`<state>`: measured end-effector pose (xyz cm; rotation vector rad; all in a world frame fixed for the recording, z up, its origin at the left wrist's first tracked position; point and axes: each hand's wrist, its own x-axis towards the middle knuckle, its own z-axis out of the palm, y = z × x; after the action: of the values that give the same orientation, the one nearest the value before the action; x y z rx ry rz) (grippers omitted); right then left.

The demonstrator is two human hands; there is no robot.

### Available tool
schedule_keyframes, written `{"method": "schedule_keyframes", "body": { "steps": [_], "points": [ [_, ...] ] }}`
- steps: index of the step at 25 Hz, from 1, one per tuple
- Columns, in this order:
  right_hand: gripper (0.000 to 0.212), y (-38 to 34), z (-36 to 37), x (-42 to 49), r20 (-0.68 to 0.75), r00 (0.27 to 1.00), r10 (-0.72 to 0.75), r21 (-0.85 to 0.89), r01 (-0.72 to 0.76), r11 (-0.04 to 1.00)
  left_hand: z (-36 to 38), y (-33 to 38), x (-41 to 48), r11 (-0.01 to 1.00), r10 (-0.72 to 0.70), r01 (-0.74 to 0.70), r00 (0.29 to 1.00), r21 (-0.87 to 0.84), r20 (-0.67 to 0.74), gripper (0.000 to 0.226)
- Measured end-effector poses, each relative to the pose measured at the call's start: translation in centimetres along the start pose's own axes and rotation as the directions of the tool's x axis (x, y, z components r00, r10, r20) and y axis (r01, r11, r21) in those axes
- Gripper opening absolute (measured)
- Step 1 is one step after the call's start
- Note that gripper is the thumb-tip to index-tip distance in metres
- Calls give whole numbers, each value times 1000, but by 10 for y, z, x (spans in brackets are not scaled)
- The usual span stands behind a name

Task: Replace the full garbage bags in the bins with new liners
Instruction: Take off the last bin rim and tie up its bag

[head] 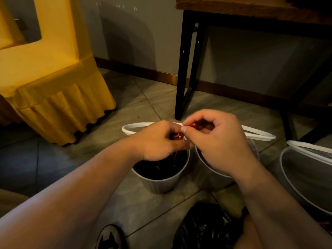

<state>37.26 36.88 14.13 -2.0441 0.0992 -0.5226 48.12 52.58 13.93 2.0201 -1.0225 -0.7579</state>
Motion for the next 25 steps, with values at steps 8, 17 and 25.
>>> {"method": "schedule_keyframes", "body": {
  "steps": [8, 17, 25],
  "points": [
    [28, 45, 26, -3, 111, 978, 175, 287, -201, 937, -3, -11, 8, 919, -238, 223, 971, -325, -5, 41],
    [12, 60, 31, -14, -43, 930, 364, 656, -248, 713, -8, -27, 7, 914, -148, 75, 977, -398, -155, 26],
    [14, 62, 77, -31, 3, 993, 121, 215, -119, 969, -27, -19, -11, 998, -4, 13, 988, 55, -155, 9]
  ]
}}
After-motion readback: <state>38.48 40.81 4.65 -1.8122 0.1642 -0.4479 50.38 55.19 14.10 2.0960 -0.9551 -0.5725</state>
